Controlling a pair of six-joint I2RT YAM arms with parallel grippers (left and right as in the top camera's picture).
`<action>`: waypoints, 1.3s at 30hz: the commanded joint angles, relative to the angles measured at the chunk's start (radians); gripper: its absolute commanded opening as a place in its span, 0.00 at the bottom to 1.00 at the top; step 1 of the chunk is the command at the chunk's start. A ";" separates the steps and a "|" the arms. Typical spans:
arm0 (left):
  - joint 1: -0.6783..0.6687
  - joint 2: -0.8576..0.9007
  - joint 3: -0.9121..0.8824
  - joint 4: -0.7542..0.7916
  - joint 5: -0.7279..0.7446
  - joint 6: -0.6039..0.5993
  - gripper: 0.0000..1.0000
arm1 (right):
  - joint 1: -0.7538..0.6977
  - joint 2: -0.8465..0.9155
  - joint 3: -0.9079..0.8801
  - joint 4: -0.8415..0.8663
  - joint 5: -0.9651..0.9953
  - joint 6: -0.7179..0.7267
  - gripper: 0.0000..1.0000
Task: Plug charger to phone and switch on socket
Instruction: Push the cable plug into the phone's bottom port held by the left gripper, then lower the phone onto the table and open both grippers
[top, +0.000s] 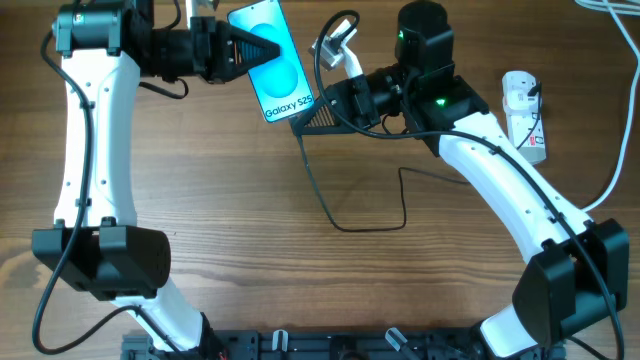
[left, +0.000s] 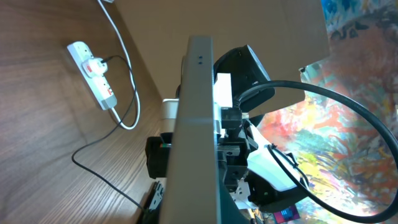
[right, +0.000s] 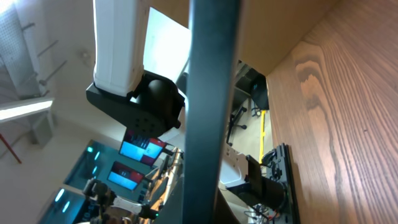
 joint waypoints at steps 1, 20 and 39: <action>-0.160 -0.015 -0.026 -0.084 -0.096 0.079 0.04 | -0.010 0.005 0.056 0.049 0.328 -0.085 0.04; -0.082 -0.015 -0.026 -0.118 -0.269 0.075 0.04 | -0.038 0.005 0.056 -0.092 0.239 -0.152 0.46; -0.114 0.296 -0.026 0.016 -0.632 -0.117 0.04 | -0.108 0.005 0.056 -0.769 0.903 -0.467 0.57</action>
